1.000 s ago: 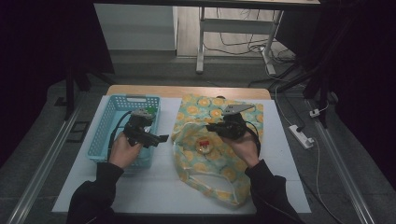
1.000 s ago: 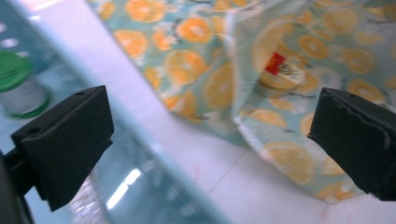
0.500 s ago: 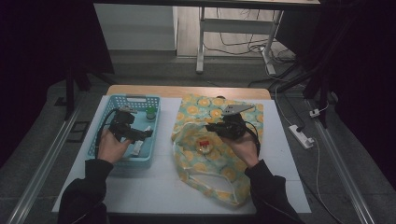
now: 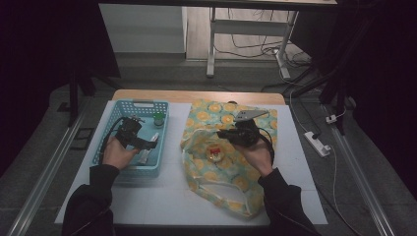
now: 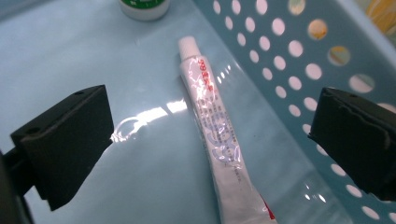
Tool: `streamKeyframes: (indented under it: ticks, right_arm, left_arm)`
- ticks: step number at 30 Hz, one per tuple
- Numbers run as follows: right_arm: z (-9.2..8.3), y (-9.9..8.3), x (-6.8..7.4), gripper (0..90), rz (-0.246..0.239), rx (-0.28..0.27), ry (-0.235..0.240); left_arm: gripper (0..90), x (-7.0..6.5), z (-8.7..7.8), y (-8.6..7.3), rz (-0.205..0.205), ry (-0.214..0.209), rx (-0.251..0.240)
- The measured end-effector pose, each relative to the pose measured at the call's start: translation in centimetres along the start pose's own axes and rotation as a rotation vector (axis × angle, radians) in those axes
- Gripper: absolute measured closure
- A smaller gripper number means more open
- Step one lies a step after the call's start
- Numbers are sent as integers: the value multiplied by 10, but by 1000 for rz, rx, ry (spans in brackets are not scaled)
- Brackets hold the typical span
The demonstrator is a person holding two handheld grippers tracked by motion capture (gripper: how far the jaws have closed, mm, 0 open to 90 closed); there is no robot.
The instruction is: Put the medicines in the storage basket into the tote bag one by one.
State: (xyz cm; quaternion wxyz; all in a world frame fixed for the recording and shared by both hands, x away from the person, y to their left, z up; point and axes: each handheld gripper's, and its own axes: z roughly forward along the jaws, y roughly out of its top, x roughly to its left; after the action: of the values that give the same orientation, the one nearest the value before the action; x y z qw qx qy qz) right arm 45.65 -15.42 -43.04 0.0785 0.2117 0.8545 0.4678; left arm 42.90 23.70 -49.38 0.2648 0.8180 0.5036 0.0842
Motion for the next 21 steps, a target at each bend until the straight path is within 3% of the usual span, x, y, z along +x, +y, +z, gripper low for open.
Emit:
streamKeyframes:
  ticks: [13, 17, 21]
  right_arm:
    - [0, 0, 1, 900, -5, 3, 0]
    - [0, 1, 1, 900, -6, 2, 0]
    - [0, 1, 1, 900, -5, 3, -1]
  left_arm:
    - [9, -1, 20, 2, 16, 24, 164]
    - [62, -4, 23, 2, 29, 33, 182]
    - [194, -5, 23, 2, 47, 31, 188]
